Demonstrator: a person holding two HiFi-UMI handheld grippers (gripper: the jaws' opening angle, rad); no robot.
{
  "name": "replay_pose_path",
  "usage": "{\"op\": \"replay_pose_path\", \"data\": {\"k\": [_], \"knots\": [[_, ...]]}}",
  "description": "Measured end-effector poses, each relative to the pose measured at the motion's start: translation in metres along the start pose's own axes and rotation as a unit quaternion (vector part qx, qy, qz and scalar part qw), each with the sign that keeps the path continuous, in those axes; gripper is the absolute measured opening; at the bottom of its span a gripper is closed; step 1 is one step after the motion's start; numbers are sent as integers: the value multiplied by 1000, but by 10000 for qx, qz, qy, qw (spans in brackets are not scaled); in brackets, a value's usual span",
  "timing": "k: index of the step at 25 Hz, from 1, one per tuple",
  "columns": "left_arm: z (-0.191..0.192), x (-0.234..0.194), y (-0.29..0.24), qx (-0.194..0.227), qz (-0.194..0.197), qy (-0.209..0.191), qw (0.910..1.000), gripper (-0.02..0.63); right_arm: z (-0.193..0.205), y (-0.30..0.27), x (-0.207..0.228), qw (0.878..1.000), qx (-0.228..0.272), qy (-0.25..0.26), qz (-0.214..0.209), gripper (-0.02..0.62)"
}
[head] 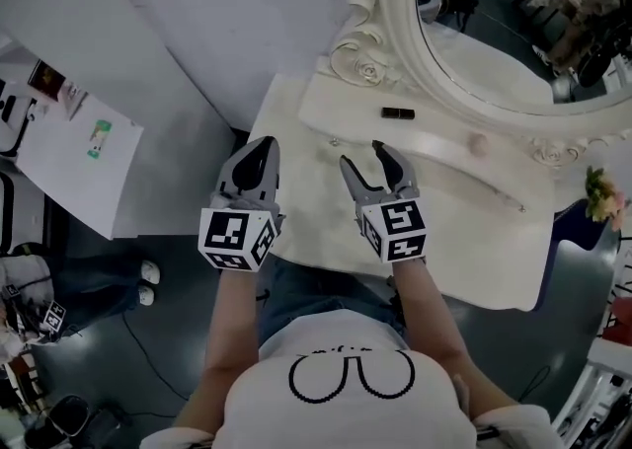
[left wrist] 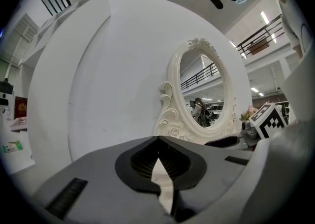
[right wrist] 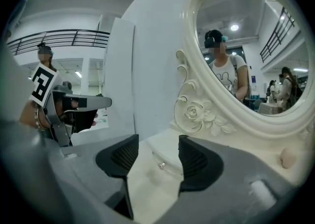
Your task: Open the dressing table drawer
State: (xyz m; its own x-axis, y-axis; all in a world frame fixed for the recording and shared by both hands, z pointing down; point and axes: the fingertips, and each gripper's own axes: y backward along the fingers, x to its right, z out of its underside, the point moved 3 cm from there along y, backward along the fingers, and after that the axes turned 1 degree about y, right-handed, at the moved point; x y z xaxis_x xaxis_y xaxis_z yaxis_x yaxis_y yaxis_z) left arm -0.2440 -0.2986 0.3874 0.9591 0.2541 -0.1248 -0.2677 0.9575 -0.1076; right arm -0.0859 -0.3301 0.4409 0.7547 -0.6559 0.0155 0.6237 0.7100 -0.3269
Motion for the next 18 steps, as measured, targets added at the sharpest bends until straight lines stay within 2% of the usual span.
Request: {"op": "replay_pose_path", "data": {"k": [4,6,11,18], "knots": [[5,-12,-9,-121,265,19,9996,-2,10,-12,-4,9989,-188,-288,306,241],[7,-21,-13,-170,366,39,9992,-2,18,-18,-4,9965,-283,-520,588,241],[19,-43,-25,-356,561,125,9977,-2,46,-46,-6,9833,-629,-1125,1281,239],[33,-55,-35,-559,820,155,9949,-2,88,-85,-7,9682,-1134,-1613,1536,181]]}}
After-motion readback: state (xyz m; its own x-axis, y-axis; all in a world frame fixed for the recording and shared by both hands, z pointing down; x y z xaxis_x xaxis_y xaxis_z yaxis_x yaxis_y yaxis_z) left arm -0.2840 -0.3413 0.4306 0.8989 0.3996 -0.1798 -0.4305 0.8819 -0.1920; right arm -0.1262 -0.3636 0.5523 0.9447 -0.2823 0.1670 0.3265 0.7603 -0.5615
